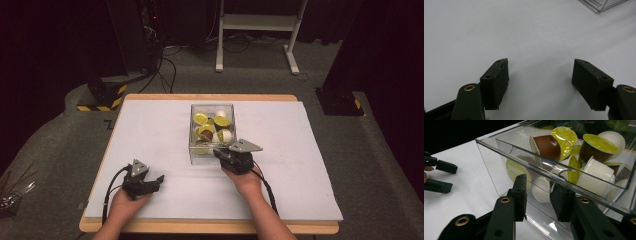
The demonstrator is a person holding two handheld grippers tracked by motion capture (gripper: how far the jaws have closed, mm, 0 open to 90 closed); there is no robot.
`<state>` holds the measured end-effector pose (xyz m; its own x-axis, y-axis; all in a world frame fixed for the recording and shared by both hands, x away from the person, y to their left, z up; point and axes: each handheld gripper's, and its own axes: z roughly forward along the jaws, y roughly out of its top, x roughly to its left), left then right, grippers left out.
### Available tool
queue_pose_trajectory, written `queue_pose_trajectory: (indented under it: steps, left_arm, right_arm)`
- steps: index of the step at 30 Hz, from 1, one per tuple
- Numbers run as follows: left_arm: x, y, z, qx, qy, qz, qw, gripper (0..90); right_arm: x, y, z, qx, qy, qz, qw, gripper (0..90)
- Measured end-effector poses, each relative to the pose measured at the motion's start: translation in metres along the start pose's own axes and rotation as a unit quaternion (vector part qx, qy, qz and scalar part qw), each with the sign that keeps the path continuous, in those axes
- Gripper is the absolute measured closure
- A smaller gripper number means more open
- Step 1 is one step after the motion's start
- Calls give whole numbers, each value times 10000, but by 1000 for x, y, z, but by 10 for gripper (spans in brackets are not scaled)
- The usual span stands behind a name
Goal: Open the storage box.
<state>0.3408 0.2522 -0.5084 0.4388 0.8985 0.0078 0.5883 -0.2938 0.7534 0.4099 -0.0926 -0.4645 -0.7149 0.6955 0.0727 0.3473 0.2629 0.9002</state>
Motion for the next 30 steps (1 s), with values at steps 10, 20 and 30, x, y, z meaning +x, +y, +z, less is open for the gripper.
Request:
queue_pose_trajectory:
  steps: [10,20,30]
  left_arm:
    - [0,0,0,4,3,8,10000,299]
    - [0,0,0,7,8,20,10000,299]
    - [0,0,0,8,8,24,10000,299]
  right_arm:
    - [-3,-3,-5,3,72,-119,9999,762]
    - [-8,-5,-8,-20,193,-77,9998,802]
    - [-10,-7,-11,-65,212,-97,9997,838]
